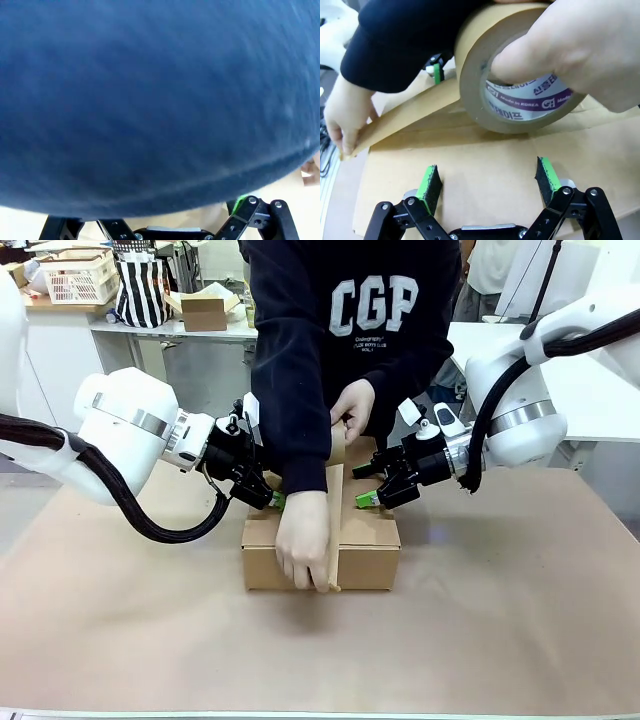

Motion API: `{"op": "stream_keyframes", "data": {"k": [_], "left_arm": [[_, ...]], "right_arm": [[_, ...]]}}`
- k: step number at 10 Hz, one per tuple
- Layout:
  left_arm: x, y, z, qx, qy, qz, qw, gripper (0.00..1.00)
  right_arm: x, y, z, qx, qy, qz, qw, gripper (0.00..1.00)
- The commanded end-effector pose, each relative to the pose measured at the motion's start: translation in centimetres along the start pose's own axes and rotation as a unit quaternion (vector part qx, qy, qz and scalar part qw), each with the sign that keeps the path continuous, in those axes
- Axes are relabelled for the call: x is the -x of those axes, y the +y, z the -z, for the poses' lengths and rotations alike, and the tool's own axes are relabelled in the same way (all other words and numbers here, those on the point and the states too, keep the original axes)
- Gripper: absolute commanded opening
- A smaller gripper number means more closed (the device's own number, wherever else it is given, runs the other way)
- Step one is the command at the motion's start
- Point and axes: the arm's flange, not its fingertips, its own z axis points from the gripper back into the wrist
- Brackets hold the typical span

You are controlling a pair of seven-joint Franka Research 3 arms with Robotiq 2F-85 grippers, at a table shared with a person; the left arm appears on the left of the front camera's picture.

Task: Pack the gift set into the box.
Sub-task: Press and hold the closed box until the human finishes sealing it.

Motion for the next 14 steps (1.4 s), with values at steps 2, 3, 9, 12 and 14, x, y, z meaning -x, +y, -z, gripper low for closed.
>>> {"op": "stream_keyframes", "data": {"k": [2,3,9,12,14], "left_arm": [[0.21,-0.07,0.09,0.001,0.002,0.001,1.000,1.00],[0.21,-0.07,0.09,0.001,0.002,0.001,1.000,1.00],[0.21,-0.07,0.09,0.001,0.002,0.001,1.000,1.00],[0.21,-0.07,0.09,0.001,0.002,0.001,1.000,1.00],[0.21,-0.07,0.09,0.001,0.002,0.001,1.000,1.00]], "right_arm": [[0.34,0.07,0.18,0.002,0.006,0.002,1.000,1.00],[0.34,0.07,0.18,0.002,0.006,0.002,1.000,1.00],[0.34,0.07,0.18,0.002,0.006,0.002,1.000,1.00],[0.34,0.07,0.18,0.002,0.006,0.002,1.000,1.00],[0.34,0.07,0.18,0.002,0.006,0.002,1.000,1.00]]}}
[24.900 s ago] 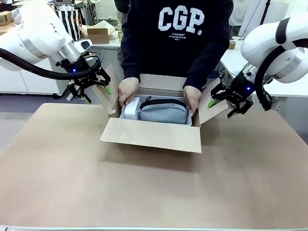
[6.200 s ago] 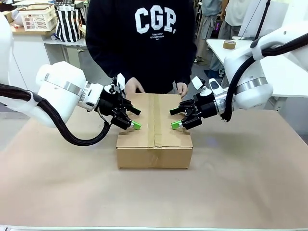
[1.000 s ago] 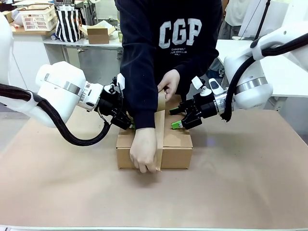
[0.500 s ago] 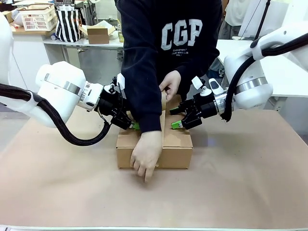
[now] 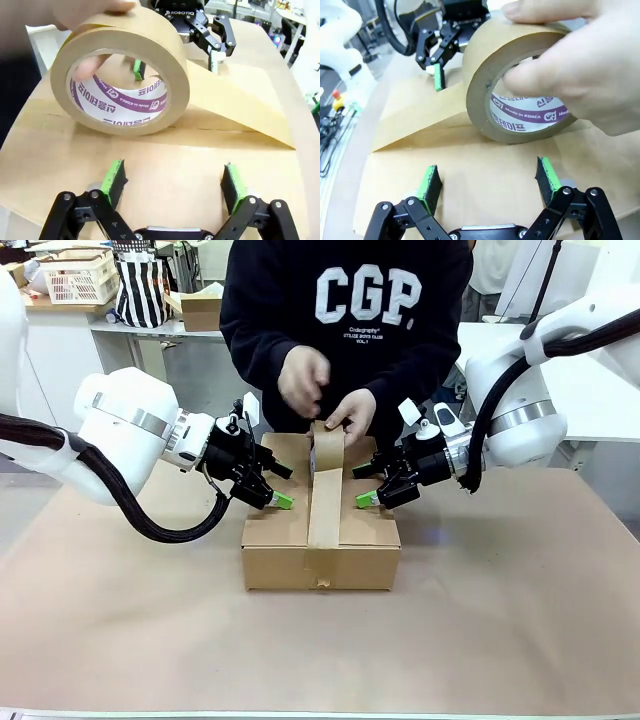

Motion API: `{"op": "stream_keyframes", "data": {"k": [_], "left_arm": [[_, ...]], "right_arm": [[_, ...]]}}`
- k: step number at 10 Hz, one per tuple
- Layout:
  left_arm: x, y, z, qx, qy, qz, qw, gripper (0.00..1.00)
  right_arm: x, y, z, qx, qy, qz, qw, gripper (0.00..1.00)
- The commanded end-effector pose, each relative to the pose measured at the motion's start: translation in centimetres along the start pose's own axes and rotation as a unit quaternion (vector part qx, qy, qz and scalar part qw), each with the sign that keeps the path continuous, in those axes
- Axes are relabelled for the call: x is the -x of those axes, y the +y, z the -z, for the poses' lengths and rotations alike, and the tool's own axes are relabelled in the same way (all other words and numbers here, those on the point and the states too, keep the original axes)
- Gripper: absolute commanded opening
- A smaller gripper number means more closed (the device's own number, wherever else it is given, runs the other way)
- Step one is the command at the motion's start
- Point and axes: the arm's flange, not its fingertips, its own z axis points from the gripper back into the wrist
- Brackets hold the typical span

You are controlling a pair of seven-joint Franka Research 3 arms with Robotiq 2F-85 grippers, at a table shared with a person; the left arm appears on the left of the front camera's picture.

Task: Pack the gift set into the box.
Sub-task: Press and hold the closed box until the human finishes sealing it.

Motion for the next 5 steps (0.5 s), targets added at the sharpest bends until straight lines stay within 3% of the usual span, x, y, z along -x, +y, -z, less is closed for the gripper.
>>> {"op": "stream_keyframes", "data": {"k": [1,5], "left_arm": [[0.24,-0.09,0.09,0.002,0.002,0.001,1.000,1.00],[0.24,-0.09,0.09,0.002,0.002,0.001,1.000,1.00]], "right_arm": [[0.35,0.07,0.18,0.002,0.006,0.002,1.000,1.00],[0.35,0.07,0.18,0.002,0.006,0.002,1.000,1.00]]}}
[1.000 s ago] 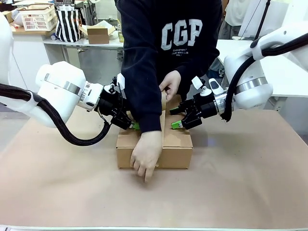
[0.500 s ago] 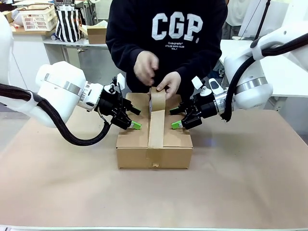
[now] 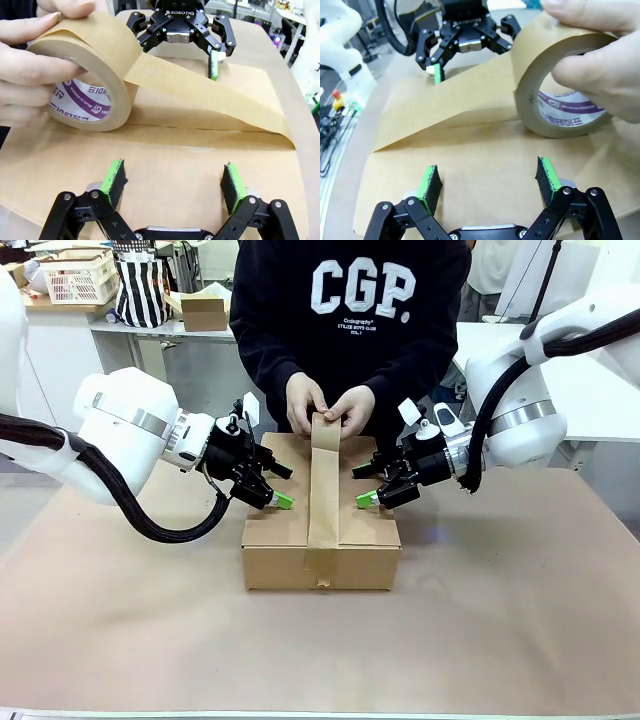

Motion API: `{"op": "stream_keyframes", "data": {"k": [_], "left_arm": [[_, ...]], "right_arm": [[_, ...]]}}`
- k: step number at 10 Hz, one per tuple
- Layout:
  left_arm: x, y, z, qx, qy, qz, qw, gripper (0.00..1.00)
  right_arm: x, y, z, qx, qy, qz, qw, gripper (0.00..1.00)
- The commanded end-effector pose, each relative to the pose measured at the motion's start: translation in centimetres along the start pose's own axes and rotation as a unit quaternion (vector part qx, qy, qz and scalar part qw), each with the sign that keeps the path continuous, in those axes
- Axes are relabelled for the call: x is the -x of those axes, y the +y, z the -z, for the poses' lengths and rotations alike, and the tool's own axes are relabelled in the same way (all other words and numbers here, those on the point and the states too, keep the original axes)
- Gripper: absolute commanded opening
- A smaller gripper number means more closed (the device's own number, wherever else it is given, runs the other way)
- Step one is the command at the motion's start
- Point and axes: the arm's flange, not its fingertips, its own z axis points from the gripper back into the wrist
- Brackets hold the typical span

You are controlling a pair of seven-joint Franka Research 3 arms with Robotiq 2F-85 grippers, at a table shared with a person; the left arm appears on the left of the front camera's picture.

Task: Pack the gift set into the box.
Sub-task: Press and hold the closed box until the human finishes sealing it.

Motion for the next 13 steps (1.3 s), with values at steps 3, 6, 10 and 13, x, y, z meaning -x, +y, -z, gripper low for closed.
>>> {"op": "stream_keyframes", "data": {"k": [3,6,10,13], "left_arm": [[0.23,-0.10,0.09,0.001,0.002,0.001,1.000,1.00],[0.23,-0.10,0.09,0.001,0.002,0.001,1.000,1.00],[0.23,-0.10,0.09,0.001,0.002,0.001,1.000,1.00],[0.23,-0.10,0.09,0.001,0.002,0.001,1.000,1.00]], "right_arm": [[0.34,0.07,0.18,0.002,0.006,0.002,1.000,1.00],[0.34,0.07,0.18,0.002,0.006,0.002,1.000,1.00],[0.34,0.07,0.18,0.002,0.006,0.002,1.000,1.00],[0.34,0.07,0.18,0.002,0.006,0.002,1.000,1.00]]}}
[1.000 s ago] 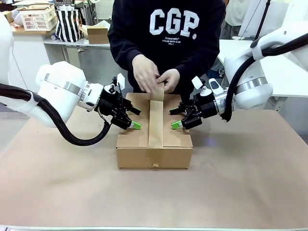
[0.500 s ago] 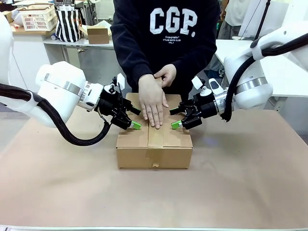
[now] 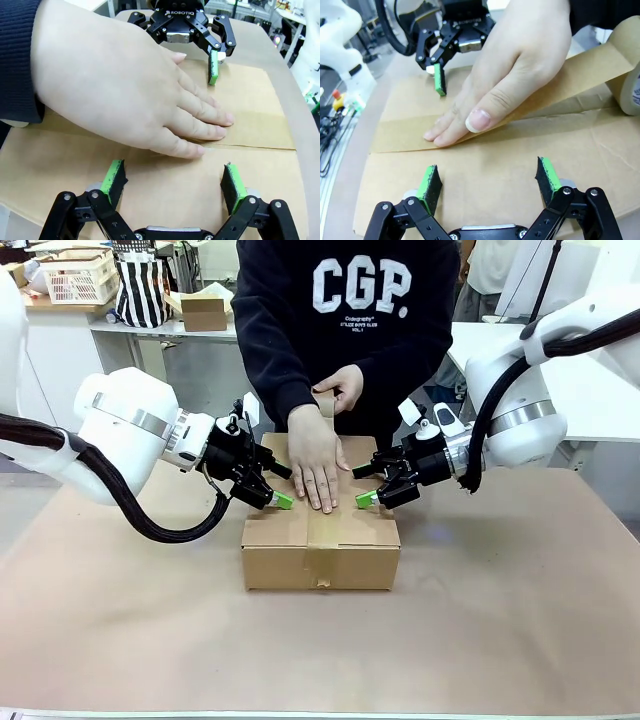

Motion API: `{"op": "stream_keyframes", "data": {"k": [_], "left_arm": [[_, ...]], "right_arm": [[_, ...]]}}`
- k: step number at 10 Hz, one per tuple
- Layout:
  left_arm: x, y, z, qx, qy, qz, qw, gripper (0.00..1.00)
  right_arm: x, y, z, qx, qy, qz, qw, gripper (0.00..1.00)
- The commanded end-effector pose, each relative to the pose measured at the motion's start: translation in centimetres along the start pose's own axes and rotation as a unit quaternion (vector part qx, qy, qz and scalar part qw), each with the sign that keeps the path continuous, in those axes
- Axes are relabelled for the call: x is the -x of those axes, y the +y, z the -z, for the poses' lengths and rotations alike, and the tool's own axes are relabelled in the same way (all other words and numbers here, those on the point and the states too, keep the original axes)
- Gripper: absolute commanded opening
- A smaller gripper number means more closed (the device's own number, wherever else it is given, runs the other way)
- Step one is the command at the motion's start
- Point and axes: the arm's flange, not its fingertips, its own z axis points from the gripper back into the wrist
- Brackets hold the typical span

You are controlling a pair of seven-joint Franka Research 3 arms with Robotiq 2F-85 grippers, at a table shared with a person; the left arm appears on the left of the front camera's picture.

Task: Pack the gift set into the box.
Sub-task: Press and hold the closed box until the human finishes sealing it.

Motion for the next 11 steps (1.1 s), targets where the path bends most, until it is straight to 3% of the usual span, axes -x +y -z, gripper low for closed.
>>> {"op": "stream_keyframes", "data": {"k": [1,11], "left_arm": [[0.23,-0.10,0.09,0.002,0.002,0.001,1.000,1.00],[0.23,-0.10,0.09,0.002,0.002,0.001,1.000,1.00]], "right_arm": [[0.34,0.07,0.18,0.002,0.006,0.002,1.000,1.00],[0.34,0.07,0.18,0.002,0.006,0.002,1.000,1.00]]}}
